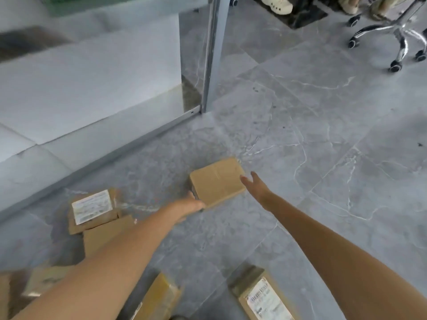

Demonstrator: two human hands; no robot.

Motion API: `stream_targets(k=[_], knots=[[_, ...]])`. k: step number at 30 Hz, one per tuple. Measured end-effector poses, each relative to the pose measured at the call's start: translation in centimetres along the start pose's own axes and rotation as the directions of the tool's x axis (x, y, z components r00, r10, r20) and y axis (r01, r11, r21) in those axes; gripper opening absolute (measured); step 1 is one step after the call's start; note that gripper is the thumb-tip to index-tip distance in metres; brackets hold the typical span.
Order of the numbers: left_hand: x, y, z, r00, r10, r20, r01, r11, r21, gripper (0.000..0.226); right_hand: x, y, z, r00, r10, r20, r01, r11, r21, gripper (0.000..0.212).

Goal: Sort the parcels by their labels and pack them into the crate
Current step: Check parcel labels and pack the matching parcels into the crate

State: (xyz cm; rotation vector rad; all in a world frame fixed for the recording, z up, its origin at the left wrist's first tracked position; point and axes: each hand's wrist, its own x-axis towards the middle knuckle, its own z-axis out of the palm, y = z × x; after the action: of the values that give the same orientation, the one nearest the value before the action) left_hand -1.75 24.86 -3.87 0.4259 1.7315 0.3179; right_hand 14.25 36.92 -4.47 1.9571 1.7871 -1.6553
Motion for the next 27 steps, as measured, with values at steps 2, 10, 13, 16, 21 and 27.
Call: stream_targets(k=[2,10,13,16,21,27], knots=[[3.7,-0.4,1.3,0.999,0.029,-0.019,-0.031,0.994,-0.104,0.073,3.0,1.6,1.8,1.0,0.001,-0.018,-0.001,1.0,0.028,0.063],[-5.1,3.0,-0.4,0.992,0.076,-0.098,-0.101,0.955,-0.279,0.061,-3.9,-1.1,-2.2,0.995,0.032,-0.094,-0.008,0.971,0.239,0.052],[-14.7,7.0,-3.8,0.973,0.144,-0.18,-0.182,0.959,-0.215,0.073,-11.7,-7.1,-7.1,0.993,-0.026,-0.116,0.061,0.948,0.314,0.045],[-26.3,12.1,-7.8,0.908,0.271,-0.319,-0.314,0.945,-0.093,0.074,-20.4,-15.3,-12.4,0.985,-0.102,-0.141,0.148,0.914,0.377,0.039],[-46.3,20.8,-14.4,0.738,0.507,-0.445,-0.532,0.843,0.079,0.069,-36.5,-29.5,-20.8,0.945,-0.289,-0.154,0.327,0.828,0.456,0.03],[-68.1,26.1,-19.9,0.611,0.605,-0.51,-0.673,0.736,0.068,0.061,-54.2,-41.7,-29.0,0.784,-0.567,-0.253,0.62,0.694,0.366,0.042]])
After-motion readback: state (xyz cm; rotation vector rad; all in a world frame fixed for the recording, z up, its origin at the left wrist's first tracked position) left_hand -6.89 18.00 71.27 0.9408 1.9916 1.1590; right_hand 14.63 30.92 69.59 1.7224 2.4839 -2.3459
